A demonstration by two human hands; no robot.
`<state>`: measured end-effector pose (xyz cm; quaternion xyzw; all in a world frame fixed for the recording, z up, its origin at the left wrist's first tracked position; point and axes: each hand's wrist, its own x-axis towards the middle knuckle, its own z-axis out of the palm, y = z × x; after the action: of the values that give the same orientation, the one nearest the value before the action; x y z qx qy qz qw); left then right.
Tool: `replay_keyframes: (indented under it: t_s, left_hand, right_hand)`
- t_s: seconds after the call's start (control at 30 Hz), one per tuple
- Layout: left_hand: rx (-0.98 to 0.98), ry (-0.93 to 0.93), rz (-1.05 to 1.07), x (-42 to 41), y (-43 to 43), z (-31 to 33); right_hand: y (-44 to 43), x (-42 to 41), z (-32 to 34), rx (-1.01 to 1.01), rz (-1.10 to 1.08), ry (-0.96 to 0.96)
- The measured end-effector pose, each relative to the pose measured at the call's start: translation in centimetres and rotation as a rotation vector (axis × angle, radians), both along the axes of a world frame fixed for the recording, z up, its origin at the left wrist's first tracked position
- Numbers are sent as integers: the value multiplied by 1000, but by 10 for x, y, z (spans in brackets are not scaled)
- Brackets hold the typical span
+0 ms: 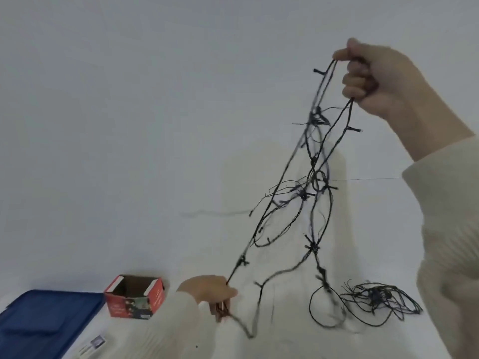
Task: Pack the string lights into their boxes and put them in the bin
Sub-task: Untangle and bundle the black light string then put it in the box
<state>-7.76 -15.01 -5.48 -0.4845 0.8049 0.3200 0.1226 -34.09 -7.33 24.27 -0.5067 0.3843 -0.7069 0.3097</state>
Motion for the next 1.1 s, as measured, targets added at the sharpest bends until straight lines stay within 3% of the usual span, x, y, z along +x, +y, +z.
replay_keyframes:
  t_s: [0.1, 0.2, 0.23, 0.33, 0.4, 0.57, 0.73, 1.1]
  left_hand:
    - [29, 61, 134, 9, -13, -1]
    - [-7, 12, -14, 6, -20, 18]
    - [4, 119, -34, 2, -20, 29]
    - [225, 787, 3, -20, -5, 76]
    - [287, 1129, 48, -38, 9, 107]
    - [120, 1481, 121, -75, 32, 156]
    - [-134, 1490, 225, -89, 37, 170]
    - [-348, 1109, 209, -54, 11, 167]
  right_hand:
    - [0, 6, 0, 89, -34, 239]
    - [-3, 18, -3, 111, -62, 360]
    - [-4, 21, -4, 114, -60, 401]
    - [-7, 30, -7, 112, -18, 479]
    - [-8, 34, -8, 107, 16, 492]
    - [-10, 40, -12, 110, 41, 515]
    - [-11, 44, -17, 106, 60, 544]
    - [-17, 29, -30, 142, -65, 438]
